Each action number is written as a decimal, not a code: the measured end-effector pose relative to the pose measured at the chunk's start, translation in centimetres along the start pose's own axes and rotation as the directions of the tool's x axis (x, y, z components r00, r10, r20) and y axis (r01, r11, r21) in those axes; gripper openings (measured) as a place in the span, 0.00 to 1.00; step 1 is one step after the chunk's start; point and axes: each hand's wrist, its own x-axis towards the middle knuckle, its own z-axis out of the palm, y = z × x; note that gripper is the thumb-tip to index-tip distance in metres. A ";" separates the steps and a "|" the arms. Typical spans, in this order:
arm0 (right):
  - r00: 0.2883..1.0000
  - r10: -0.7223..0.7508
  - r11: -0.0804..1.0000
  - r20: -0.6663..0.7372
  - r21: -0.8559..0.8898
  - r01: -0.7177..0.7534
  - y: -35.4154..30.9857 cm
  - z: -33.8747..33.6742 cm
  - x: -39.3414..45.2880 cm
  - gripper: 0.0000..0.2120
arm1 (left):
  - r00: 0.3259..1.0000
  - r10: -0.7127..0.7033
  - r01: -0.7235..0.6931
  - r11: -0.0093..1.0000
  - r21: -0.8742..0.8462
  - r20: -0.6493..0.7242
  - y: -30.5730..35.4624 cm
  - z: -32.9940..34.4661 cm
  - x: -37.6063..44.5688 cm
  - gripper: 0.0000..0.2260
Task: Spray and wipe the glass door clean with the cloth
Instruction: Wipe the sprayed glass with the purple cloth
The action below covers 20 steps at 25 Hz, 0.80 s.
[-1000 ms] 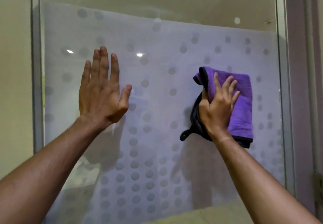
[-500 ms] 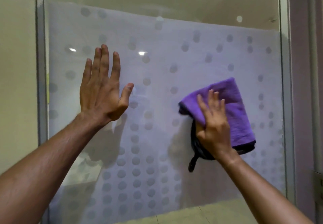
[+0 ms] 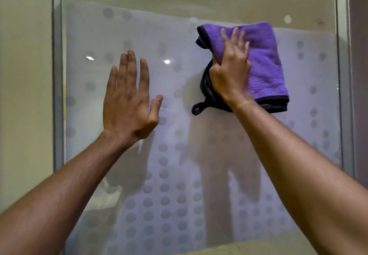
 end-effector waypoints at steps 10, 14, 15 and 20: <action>0.946 -0.291 0.956 0.140 0.013 0.292 8.3 -3.3 -10.6 0.35 | 1.000 -0.007 0.007 1.000 -0.022 0.021 -0.3 -0.3 -0.1 0.35; 0.994 0.103 0.993 -0.021 0.058 -0.102 7.7 -2.7 -6.7 0.36 | 1.000 -0.009 0.009 1.000 -0.020 0.018 -0.2 -0.2 -0.1 0.35; 0.985 0.166 0.985 -0.044 0.063 -0.163 6.8 -2.4 -5.5 0.36 | 1.000 -0.014 0.014 1.000 -0.017 0.016 -0.1 -0.2 -0.1 0.35; 0.979 0.198 0.980 -0.045 0.028 -0.197 2.2 -0.8 -0.7 0.35 | 1.000 -0.013 0.013 1.000 -0.019 0.028 0.0 -0.4 -0.1 0.35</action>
